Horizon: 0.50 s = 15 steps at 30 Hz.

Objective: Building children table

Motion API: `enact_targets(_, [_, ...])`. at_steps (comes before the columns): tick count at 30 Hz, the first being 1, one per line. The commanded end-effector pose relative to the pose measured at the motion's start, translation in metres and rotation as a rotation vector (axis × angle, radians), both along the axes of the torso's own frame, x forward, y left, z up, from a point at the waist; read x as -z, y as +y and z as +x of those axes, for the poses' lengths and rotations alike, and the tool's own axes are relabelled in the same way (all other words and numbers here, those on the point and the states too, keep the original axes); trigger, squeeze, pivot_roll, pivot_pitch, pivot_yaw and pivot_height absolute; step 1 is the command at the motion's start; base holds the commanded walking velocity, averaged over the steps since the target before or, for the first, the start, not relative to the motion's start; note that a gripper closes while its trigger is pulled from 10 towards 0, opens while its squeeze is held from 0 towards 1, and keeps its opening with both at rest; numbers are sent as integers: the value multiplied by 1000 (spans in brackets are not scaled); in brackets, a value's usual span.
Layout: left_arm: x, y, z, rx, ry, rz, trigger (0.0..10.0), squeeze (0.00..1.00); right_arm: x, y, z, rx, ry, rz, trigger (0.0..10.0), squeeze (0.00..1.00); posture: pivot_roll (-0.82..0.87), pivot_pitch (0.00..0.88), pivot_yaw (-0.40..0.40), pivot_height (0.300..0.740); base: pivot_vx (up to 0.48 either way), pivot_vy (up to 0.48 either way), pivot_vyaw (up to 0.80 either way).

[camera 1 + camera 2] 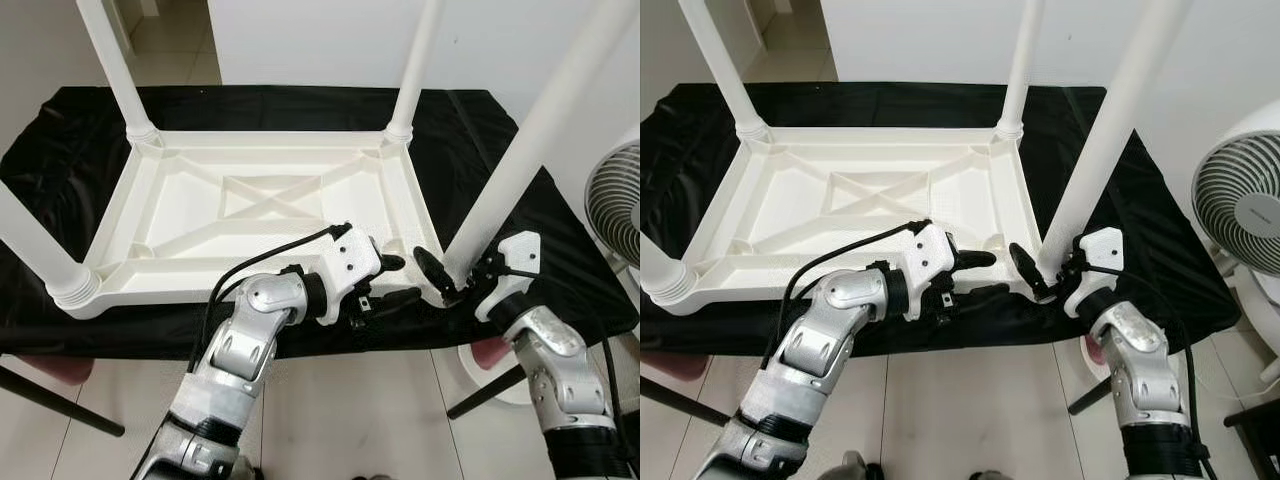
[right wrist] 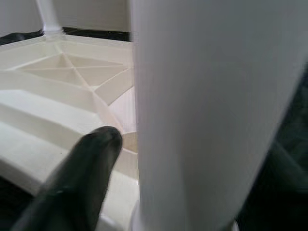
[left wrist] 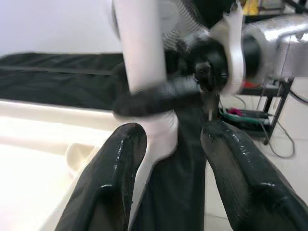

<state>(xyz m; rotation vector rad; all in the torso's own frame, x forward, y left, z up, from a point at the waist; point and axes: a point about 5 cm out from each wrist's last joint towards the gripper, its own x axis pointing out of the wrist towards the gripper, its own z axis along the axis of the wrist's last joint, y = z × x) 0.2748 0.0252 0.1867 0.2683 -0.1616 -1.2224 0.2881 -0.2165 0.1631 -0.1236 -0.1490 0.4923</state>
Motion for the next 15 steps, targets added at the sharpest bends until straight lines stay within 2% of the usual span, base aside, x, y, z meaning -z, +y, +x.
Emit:
enact_targets(1, [-3, 9, 4, -211, -20, -46, 10000, 0, 4, -6, 0, -9, 26, 1, 0, 0, 49, 56, -18, 740, 0, 0, 0])
enact_targets(6, [-4, 13, 4, -237, -17, -54, 10000, 0, 3, -10, 3, 29, 17, 11, 0, 0, 56, 49, -26, 740, 0, 0, 0])
enact_targets(13, [-8, 16, 4, -266, -20, -65, 10000, 0, 2, -2, 8, 111, -2, 58, 0, 0, 68, 39, -40, 740, 0, 0, 0])
enact_targets(14, [-8, 17, 4, -277, -16, -64, 10000, 0, 6, 1, 9, 166, 4, 72, 0, 0, 69, 36, -42, 740, 0, 0, 0])
enact_targets(15, [-8, 17, 4, -277, -16, -64, 10000, 0, 6, 1, 9, 166, 4, 72, 0, 0, 69, 36, -42, 740, 0, 0, 0])
